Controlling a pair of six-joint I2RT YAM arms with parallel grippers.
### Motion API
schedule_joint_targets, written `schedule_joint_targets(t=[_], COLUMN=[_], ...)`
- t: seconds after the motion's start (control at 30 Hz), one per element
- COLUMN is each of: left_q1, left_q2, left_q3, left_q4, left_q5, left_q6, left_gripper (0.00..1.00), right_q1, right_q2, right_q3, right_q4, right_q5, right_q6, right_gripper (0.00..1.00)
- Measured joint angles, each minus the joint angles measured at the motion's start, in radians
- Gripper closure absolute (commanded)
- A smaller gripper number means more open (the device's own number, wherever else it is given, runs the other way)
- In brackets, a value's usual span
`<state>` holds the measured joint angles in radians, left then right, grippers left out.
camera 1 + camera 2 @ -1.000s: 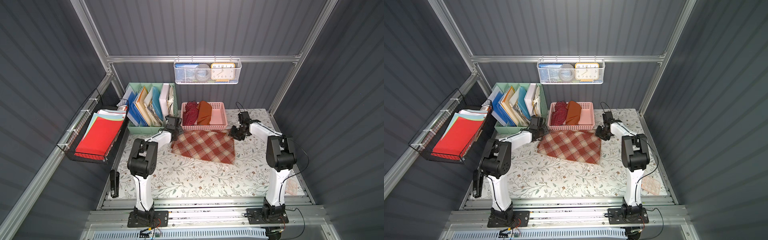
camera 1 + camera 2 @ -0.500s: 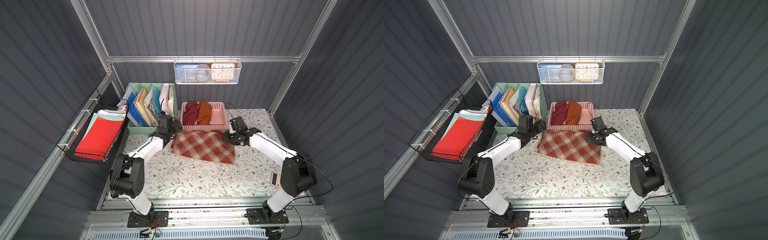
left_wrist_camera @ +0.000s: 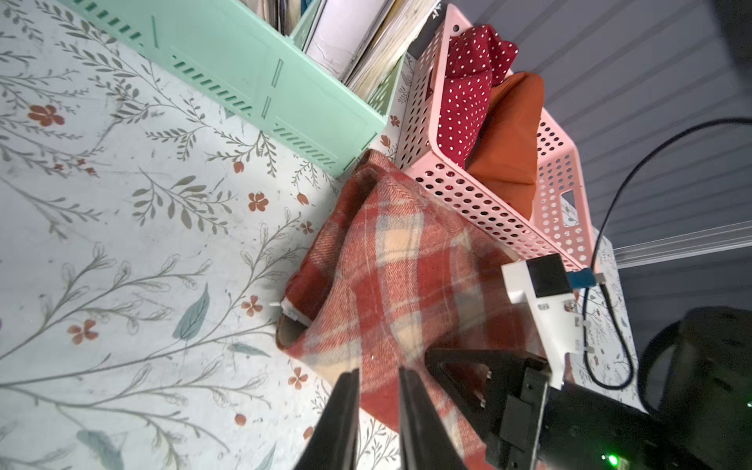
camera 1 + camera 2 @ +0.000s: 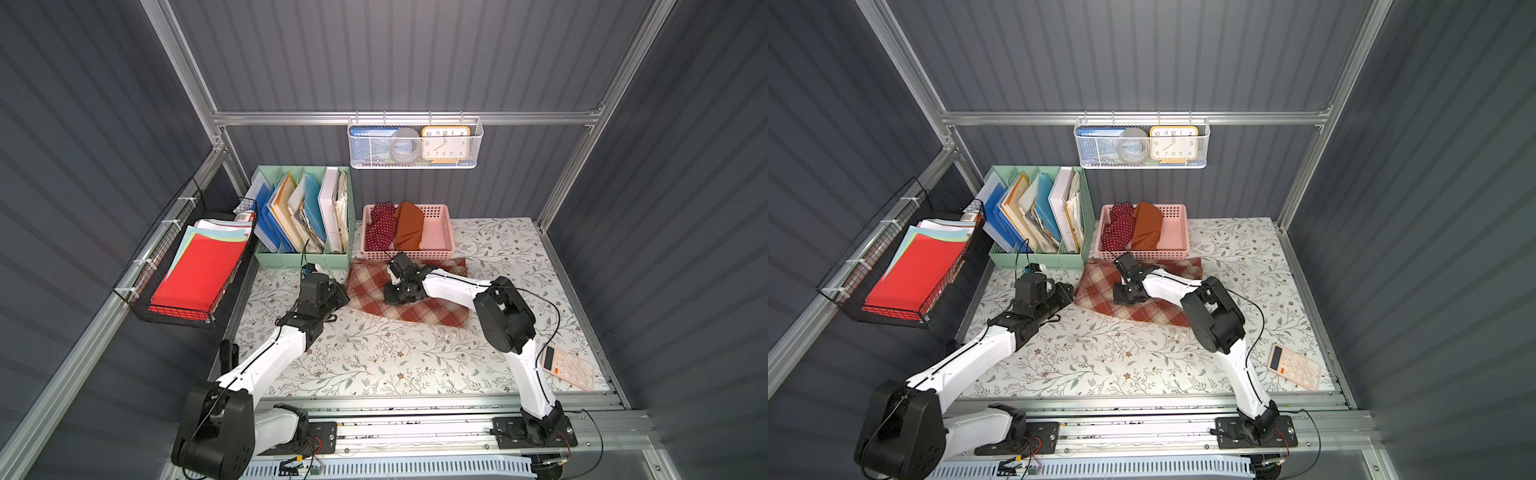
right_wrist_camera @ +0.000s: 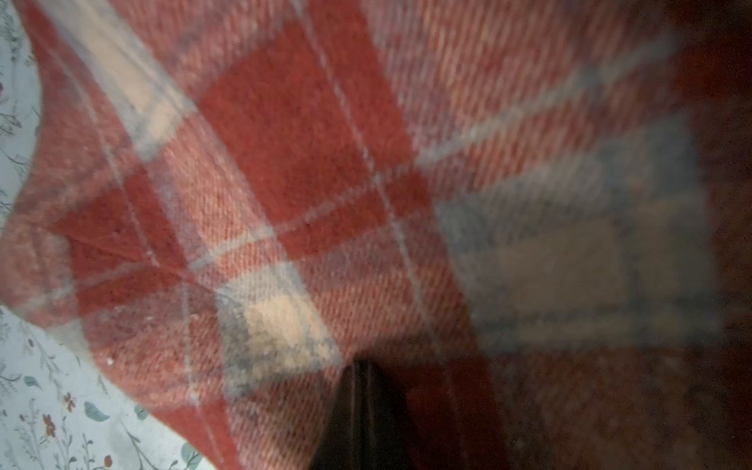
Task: Roll up the skirts
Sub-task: Adjust the skirt at the center of the board.
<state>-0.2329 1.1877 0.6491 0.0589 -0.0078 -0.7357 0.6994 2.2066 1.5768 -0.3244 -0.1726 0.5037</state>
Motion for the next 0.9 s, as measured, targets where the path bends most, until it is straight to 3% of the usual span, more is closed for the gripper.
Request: schedule_joint_targets(t=[0.13, 0.27, 0.4, 0.53, 0.63, 0.73, 0.83, 0.9], left_q1=[0.0, -0.005, -0.078, -0.256, -0.364, -0.432, -0.456, -0.457], left_q2=[-0.078, -0.068, 0.018, 0.129, 0.208, 0.231, 0.206, 0.168], left_q3=[-0.055, -0.092, -0.096, -0.079, -0.034, 0.034, 0.092, 0.106], left_q4=[0.003, 0.029, 0.063, 0.092, 0.092, 0.034, -0.055, -0.12], left_q5=[0.001, 0.033, 0.052, 0.057, 0.066, 0.056, 0.014, -0.018], left_q6=[-0.021, -0.037, -0.052, -0.069, -0.072, -0.061, -0.04, -0.026], left_gripper=[0.8, 0.73, 0.65, 0.6, 0.54, 0.51, 0.45, 0.41], right_q1=[0.025, 0.063, 0.075, -0.011, -0.101, -0.126, -0.143, -0.171], right_q2=[-0.225, -0.454, -0.684, -0.822, -0.821, -0.795, -0.779, -0.755], right_q3=[-0.345, -0.63, -0.793, -0.817, -0.764, -0.678, -0.594, -0.542], right_q4=[0.085, 0.069, -0.092, -0.213, -0.274, -0.312, -0.31, -0.294], right_q5=[-0.062, -0.098, 0.028, 0.184, 0.25, 0.306, 0.348, 0.367], right_q6=[0.03, 0.059, 0.083, 0.081, 0.061, 0.028, -0.006, -0.027], right_gripper=[1.0, 1.0, 0.84, 0.82, 0.8, 0.64, 0.43, 0.35])
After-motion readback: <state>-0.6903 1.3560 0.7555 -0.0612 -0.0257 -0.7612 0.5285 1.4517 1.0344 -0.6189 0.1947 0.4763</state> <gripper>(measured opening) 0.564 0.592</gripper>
